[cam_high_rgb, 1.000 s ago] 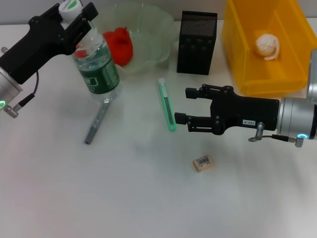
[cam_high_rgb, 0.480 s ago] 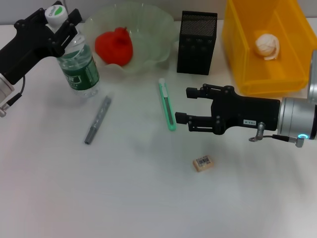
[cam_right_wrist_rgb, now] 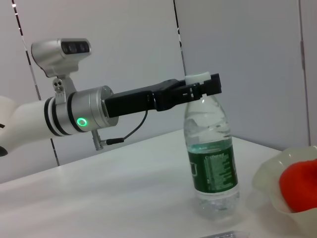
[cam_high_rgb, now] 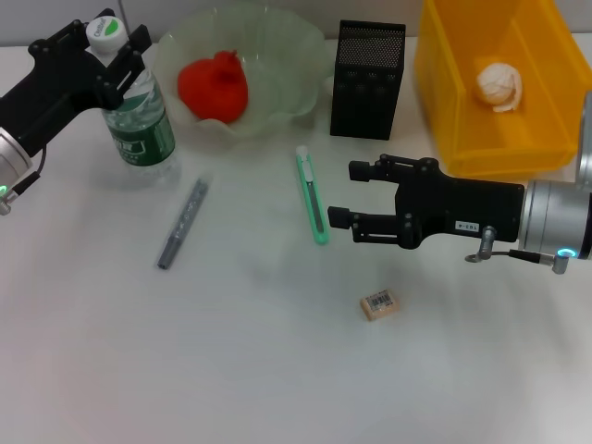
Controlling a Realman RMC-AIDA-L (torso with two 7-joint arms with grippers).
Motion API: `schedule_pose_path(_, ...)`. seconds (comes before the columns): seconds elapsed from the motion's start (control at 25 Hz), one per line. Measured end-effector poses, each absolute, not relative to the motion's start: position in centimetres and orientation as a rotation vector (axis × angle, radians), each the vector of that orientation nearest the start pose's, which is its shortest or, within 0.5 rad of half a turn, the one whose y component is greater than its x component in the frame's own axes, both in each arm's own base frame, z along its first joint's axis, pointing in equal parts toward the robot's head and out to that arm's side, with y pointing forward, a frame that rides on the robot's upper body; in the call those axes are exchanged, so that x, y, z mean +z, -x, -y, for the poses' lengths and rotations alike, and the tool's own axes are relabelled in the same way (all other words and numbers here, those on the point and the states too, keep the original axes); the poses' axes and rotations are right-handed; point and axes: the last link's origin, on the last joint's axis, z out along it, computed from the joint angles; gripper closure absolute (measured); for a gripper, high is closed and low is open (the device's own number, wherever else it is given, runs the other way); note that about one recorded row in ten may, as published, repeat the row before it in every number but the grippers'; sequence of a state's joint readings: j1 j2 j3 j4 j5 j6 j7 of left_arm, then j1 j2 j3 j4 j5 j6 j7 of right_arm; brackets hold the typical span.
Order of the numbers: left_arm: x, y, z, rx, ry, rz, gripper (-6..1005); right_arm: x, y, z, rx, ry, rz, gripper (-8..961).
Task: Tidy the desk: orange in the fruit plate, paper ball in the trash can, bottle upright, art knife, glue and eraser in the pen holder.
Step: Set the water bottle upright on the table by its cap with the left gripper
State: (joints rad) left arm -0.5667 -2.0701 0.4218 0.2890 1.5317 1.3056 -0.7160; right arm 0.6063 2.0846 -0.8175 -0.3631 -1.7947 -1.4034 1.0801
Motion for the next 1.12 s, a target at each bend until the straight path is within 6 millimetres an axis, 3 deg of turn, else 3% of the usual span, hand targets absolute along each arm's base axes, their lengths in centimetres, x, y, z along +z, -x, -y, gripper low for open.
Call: schedule_pose_path(1.12, 0.73, 28.97, -37.41, -0.817, 2.013, 0.447, 563, -5.4, -25.08, -33.39, 0.76, 2.7, -0.469, 188)
